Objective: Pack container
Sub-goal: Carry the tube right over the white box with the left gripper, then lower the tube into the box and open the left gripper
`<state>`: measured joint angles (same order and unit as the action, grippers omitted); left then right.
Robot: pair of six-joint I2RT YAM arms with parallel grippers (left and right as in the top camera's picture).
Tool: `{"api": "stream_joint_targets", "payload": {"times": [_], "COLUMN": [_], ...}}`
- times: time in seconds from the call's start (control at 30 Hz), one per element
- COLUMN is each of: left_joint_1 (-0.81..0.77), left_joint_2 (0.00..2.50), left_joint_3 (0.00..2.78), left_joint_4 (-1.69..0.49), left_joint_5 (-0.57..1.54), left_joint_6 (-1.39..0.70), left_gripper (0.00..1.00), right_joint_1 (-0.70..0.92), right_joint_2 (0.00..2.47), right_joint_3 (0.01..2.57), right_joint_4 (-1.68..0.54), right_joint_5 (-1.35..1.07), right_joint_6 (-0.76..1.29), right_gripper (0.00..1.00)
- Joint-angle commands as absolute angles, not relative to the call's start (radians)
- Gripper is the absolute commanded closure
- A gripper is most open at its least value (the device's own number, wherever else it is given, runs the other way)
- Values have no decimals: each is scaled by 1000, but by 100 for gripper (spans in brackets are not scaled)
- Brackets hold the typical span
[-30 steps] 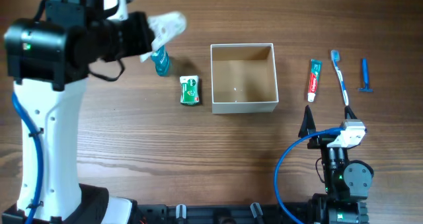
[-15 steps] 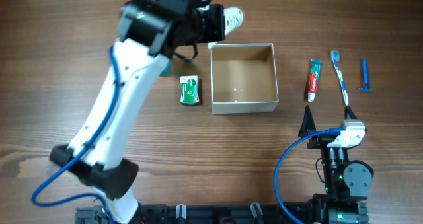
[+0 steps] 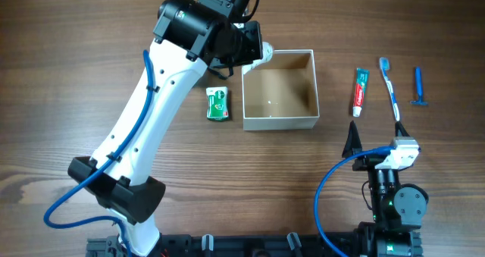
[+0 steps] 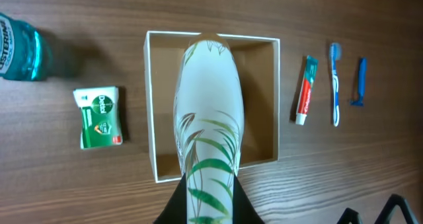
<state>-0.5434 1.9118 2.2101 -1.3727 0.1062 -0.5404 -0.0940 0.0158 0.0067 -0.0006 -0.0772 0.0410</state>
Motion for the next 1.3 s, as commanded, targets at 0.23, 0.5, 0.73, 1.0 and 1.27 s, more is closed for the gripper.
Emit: {"api": "stream_joint_targets", "payload": {"times": [0.23,0.5,0.73,1.0,1.27], "left_joint_1": [-545,-545,-545,-545,-545], "left_joint_2": [2033,2062,2085,2117,2126], "left_joint_3": [2232,2232,2232,2232,2232], "left_joint_4": [-1397,-1399,-1384,-1377,-1321], "left_joint_5": [155,32,-1,7,6], "left_joint_6": [-570,-593,-592,-592,-587], "left_gripper": [96,96,95,93,87], "right_joint_1": [-88,-88,-88,-88,-88], "right_joint_2": [14,14,14,14,14], "right_joint_3": [5,5,5,5,5], "right_joint_4": [2,2,2,2,2], "right_joint_5": [-60,-60,-60,-60,-60], "right_joint_6": [55,55,55,55,54], "right_gripper": [0,0,0,0,0]}}
